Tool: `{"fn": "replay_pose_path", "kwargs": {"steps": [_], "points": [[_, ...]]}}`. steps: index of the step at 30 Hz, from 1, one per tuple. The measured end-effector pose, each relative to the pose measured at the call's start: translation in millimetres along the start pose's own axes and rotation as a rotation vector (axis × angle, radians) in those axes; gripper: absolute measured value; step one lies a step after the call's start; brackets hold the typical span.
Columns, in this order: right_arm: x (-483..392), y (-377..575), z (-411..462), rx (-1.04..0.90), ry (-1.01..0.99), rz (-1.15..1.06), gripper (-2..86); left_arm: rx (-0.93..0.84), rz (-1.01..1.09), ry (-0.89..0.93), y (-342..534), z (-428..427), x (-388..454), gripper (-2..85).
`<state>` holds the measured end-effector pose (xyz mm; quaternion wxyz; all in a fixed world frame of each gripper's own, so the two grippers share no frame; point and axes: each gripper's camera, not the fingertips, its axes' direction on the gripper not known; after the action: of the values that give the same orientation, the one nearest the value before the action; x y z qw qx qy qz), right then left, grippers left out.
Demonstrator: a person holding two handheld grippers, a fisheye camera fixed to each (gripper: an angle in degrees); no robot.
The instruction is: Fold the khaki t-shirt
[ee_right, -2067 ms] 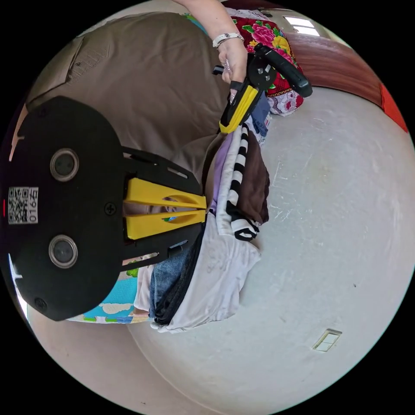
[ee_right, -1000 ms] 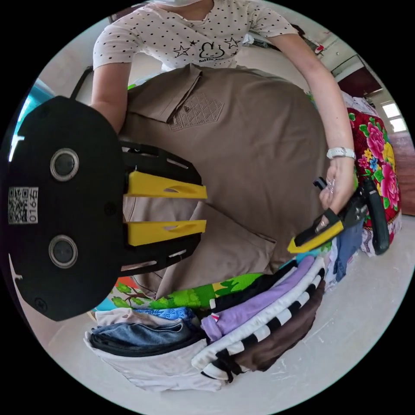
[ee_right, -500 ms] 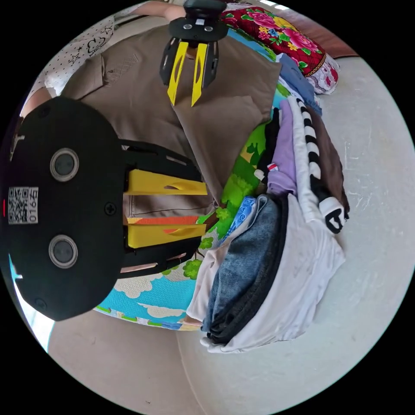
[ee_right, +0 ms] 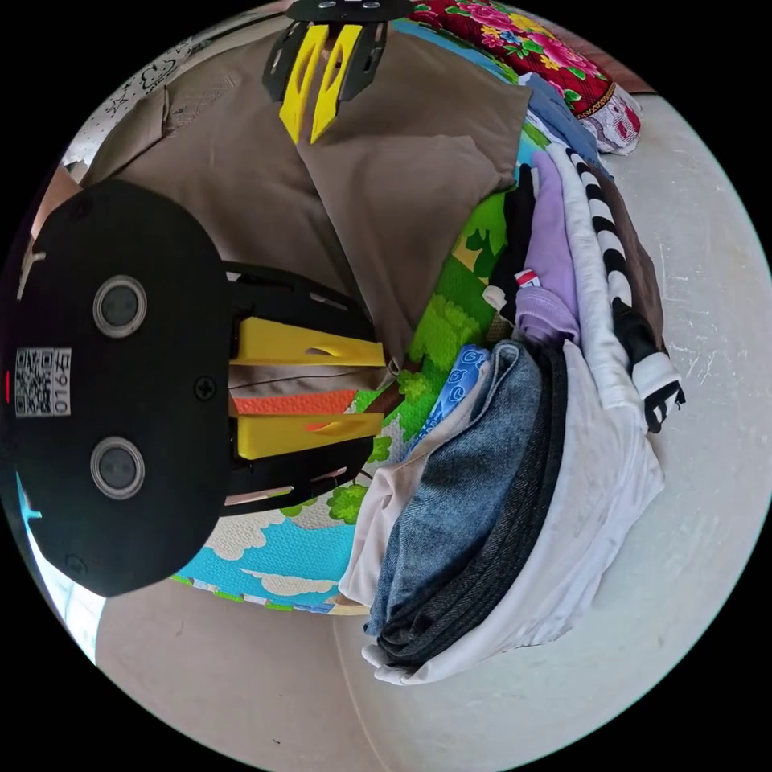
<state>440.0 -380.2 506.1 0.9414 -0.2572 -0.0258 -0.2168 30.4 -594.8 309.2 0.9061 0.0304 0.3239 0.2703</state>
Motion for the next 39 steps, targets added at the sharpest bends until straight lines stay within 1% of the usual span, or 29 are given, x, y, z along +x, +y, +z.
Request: {"fn": "replay_pose_path", "kwargs": {"steps": [2,4,6,8,15,17,20,23,24,27,28,30,36,37,39], "points": [[7,1,-3,0.023,-0.018,0.004,8.4,-0.016,0.008,-0.054,-1,6,5,7.4],[10,0,-2,0.033,-0.032,-0.001,8.4,-0.001,0.006,-0.082,-1,8,7,5.9],[13,-2,4,0.018,-0.022,-0.003,8.5,0.001,-0.002,-0.099,-3,9,8,0.5],[20,-4,12,-0.007,0.017,0.024,8.9,-0.005,0.011,-0.098,-4,8,9,-0.4],[53,-1,19,0.006,-0.068,0.116,10.2,0.072,0.012,-0.096,-3,-22,1,-1.0],[61,0,17,0.014,-0.094,0.119,9.9,0.078,0.015,-0.094,-1,-27,-2,-1.0],[70,3,8,0.014,-0.157,0.106,8.7,0.082,0.000,-0.043,5,-27,-8,-1.0],[82,8,-6,-0.009,-0.160,0.131,7.4,0.076,-0.005,-0.029,10,-20,-11,-1.0],[84,9,-11,0.001,-0.159,0.137,7.0,0.072,-0.003,-0.037,12,-15,-11,-1.0],[83,10,-35,0.117,-0.179,0.126,4.6,0.058,-0.005,-0.026,16,-5,-14,-1.0],[77,9,-41,0.157,-0.200,0.080,3.9,0.059,-0.007,-0.024,17,-3,-15,-1.0],[66,2,-40,0.172,-0.211,0.026,2.8,0.071,-0.028,-0.022,21,0,-20,-1.0],[53,-21,8,-0.028,-0.145,-0.020,0.7,0.080,-0.085,0.069,38,-1,-42,-0.9],[57,-21,17,-0.063,-0.155,-0.014,0.4,0.087,-0.100,0.058,41,-3,-46,-0.9],[65,-19,21,-0.068,-0.206,-0.008,0.1,0.118,-0.175,-0.062,51,-17,-67,-0.8]]}}
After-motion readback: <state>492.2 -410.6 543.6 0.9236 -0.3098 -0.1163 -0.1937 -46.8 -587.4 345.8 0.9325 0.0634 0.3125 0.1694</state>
